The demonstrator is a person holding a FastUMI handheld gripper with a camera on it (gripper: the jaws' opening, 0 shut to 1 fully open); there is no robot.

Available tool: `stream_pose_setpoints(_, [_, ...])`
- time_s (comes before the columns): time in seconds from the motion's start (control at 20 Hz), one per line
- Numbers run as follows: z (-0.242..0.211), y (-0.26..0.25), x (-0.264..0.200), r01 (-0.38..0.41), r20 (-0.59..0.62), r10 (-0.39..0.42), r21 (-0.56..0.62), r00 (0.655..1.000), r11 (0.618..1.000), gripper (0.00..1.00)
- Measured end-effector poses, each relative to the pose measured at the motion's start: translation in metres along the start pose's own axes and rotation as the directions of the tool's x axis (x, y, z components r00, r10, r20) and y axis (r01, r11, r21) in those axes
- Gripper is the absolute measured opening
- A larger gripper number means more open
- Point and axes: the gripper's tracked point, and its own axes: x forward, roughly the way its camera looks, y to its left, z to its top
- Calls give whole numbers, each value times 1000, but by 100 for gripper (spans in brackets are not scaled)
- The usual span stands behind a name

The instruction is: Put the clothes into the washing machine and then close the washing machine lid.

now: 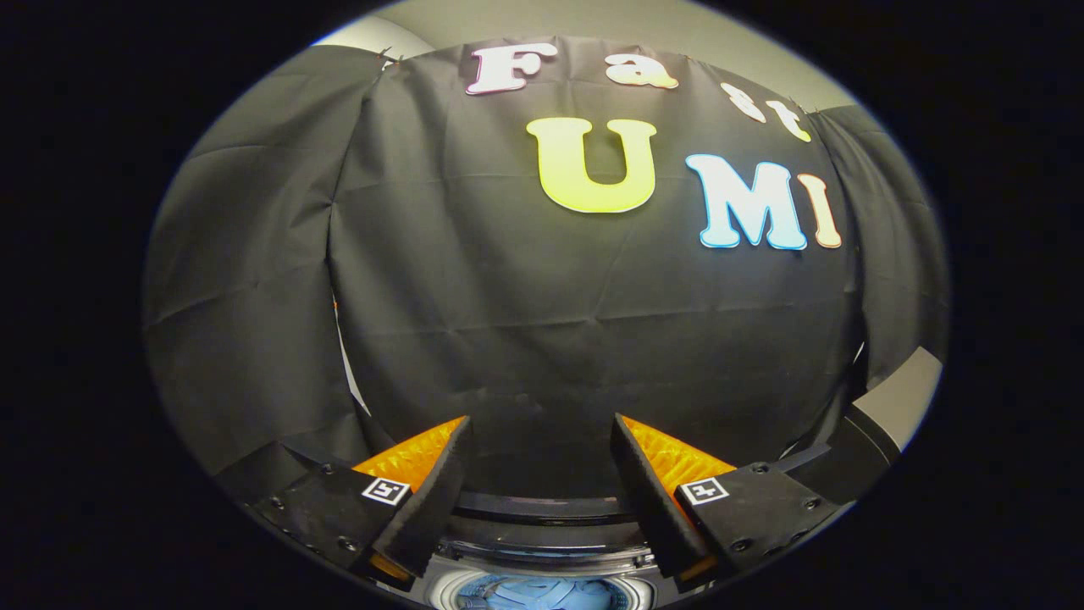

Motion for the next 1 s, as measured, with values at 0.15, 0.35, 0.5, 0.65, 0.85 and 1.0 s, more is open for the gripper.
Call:
stream_pose_setpoints(0.15, [-3, 1, -12, -7, 19, 7, -4, 1000, 1000, 100])
stream_pose_setpoints(0.35, [-8, 3, -31, -11, 39, 12, -8, 999, 1000, 100])
stream_pose_setpoints(0.5, [-13, 3, -39, -13, 42, 14, -9, 999, 1000, 100])
stream_pose_setpoints(0.65, [-19, 4, -52, -14, 45, 15, -12, 999, 1000, 100])
stream_pose_setpoints(0.85, [-27, 5, -68, -15, 47, 16, -13, 999, 1000, 100])
stream_pose_setpoints(1.0, [-34, 6, -79, -16, 43, 17, -16, 999, 1000, 100])
